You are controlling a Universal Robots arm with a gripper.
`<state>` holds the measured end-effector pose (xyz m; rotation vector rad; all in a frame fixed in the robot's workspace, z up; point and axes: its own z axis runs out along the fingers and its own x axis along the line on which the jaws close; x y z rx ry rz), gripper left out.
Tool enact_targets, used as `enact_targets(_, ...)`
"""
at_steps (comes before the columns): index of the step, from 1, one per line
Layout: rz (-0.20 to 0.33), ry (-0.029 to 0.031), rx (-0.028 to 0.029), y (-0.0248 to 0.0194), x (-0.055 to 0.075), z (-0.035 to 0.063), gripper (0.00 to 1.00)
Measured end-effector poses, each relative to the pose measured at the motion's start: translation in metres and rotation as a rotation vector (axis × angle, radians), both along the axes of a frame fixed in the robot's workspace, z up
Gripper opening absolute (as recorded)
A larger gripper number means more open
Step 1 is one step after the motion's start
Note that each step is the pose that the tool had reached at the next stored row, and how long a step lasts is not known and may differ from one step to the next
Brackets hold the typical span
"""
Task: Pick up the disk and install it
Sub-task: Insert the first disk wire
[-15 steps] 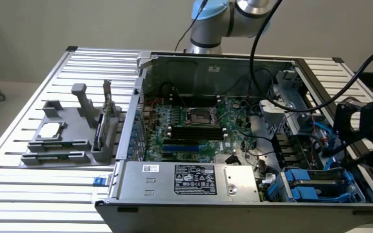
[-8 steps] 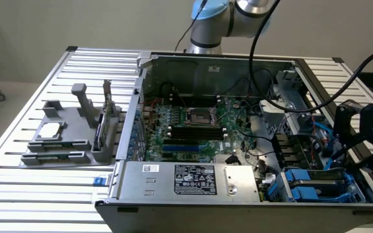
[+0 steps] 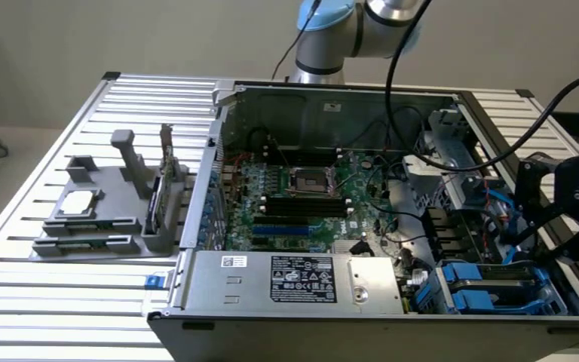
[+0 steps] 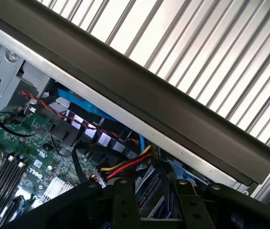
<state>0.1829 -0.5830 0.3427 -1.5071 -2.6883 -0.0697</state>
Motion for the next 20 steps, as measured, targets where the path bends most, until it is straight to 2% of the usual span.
enact_targets(3,0.0,0.0,-0.0038,0.003,0.0013,0.0,0.35)
enact_targets(6,0.0,0.0011,-0.0145,0.0034,0.0027,0.0003,0.35)
enact_targets(10,0.0,0.01,-0.0315,0.0035,0.0036,0.0019,0.35)
enact_targets(12,0.0,0.0156,-0.037,0.0034,0.0039,0.003,0.35)
enact_targets(15,0.001,0.02,-0.0385,0.0035,0.0048,0.0029,0.35)
enact_targets(20,0.002,0.0209,-0.0386,0.0034,0.0052,-0.003,0.35)
